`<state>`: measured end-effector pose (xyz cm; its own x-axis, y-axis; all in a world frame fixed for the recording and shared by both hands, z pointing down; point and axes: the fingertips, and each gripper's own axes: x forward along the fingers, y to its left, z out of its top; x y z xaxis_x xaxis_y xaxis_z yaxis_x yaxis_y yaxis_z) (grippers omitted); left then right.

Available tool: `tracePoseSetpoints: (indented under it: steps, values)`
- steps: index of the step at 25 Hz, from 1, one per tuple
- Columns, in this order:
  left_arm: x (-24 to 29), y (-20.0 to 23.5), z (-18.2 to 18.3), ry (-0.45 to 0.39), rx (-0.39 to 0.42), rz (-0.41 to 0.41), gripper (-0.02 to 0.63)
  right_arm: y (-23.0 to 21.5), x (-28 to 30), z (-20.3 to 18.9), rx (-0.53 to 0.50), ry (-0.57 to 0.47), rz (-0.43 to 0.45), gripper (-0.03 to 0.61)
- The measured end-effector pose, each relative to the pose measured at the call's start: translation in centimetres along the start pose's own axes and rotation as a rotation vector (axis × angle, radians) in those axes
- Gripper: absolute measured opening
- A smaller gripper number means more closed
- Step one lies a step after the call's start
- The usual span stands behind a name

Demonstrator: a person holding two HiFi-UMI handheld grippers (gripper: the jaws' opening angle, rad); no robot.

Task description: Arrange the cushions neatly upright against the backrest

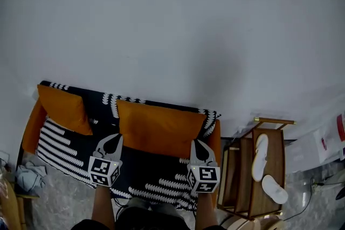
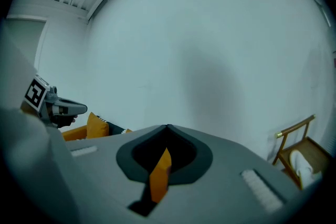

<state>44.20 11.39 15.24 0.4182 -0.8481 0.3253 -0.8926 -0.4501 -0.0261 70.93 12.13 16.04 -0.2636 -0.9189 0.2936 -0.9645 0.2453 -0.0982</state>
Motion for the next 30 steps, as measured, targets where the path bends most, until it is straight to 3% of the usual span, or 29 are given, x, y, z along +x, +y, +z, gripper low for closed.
tracePoseSetpoints:
  steps: [9, 22, 30]
  values:
    - [-3.3, 1.7, 3.4, -0.067, -0.001, 0.029, -0.003, 2.3, -2.2, 2.6, -0.032, -0.029, -0.004, 0.012]
    - [-5.3, 3.4, 7.3, -0.134, 0.068, -0.069, -0.002, 5.6, -5.3, 5.9, -0.067, -0.091, -0.101, 0.012]
    - [-6.7, 5.3, 8.4, -0.177, 0.058, -0.08, -0.002, 8.2, -5.4, 7.1, -0.098, -0.115, -0.121, 0.012]
